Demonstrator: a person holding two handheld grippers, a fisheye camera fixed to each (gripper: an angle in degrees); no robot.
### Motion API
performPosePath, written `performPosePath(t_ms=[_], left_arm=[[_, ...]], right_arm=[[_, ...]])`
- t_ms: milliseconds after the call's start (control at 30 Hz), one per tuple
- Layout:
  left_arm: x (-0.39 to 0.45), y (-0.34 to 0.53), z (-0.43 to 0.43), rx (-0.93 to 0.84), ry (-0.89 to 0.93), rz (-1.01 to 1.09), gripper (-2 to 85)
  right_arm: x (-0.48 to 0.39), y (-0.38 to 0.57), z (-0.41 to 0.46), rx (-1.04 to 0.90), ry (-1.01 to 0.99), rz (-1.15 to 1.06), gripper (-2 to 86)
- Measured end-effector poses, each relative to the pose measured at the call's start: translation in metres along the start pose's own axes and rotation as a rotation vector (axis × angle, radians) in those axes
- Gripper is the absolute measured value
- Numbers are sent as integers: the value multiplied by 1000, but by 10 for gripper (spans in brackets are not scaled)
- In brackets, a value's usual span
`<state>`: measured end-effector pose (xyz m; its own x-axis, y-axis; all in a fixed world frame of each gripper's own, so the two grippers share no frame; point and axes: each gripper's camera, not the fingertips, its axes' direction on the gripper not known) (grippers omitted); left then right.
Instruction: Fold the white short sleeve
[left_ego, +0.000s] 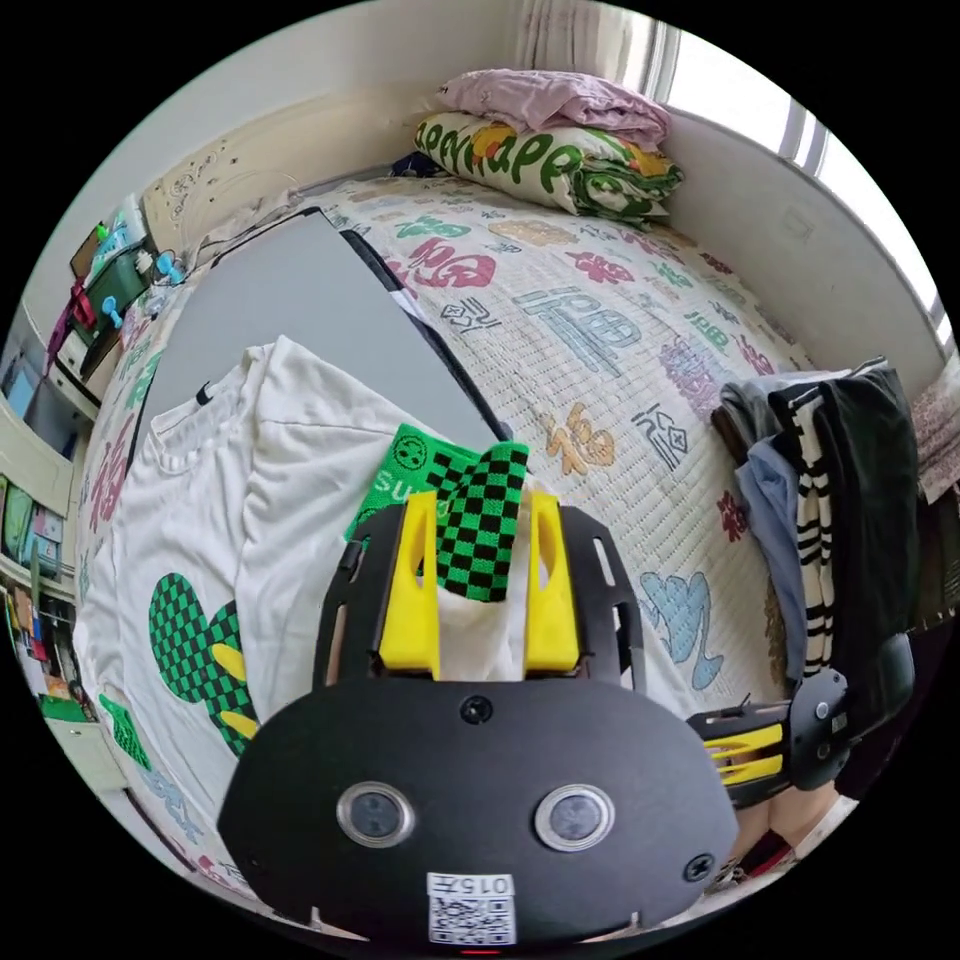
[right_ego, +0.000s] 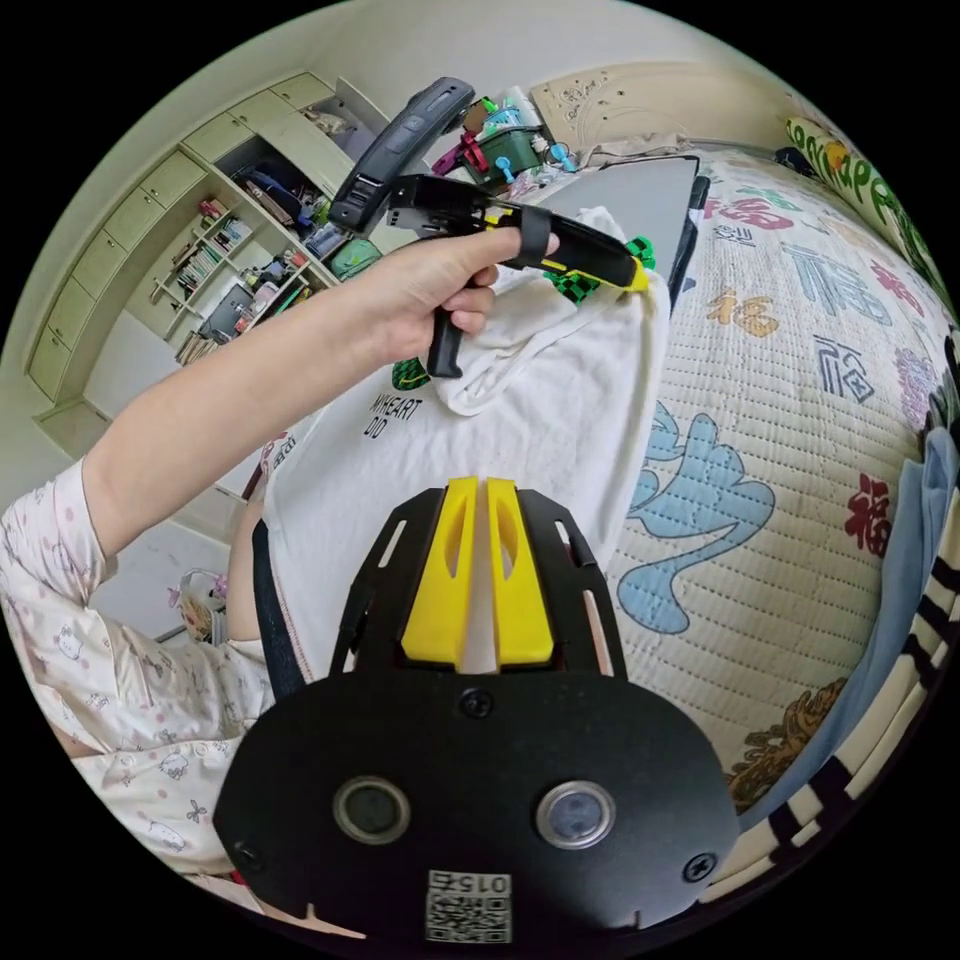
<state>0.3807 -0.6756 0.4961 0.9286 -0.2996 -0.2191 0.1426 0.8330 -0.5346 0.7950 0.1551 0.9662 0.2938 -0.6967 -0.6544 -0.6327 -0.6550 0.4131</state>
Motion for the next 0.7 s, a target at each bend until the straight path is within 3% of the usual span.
performPosePath(t_ms=[133,200,367,433,600,700], left_arm=[[-54,55,-46,165,230,-132,50],[-87,122,-94,331,363,-161,39],[-135,309,-176,529,327,-246,38],[-147,407,-182,481,317,-323,43],[-126,554,-135,210,311,-422,52],[-112,588,-141,229,289,-405,50]], right_arm=[[8,12,-5,3,52,-33,4],[15,17,-7,8,59,-35,3],[48,32,-16,37,11,9,-3],[62,38,-19,52,-23,39,-3],[94,54,-22,89,-114,100,-3],[107,63,-24,98,-130,110,-1]])
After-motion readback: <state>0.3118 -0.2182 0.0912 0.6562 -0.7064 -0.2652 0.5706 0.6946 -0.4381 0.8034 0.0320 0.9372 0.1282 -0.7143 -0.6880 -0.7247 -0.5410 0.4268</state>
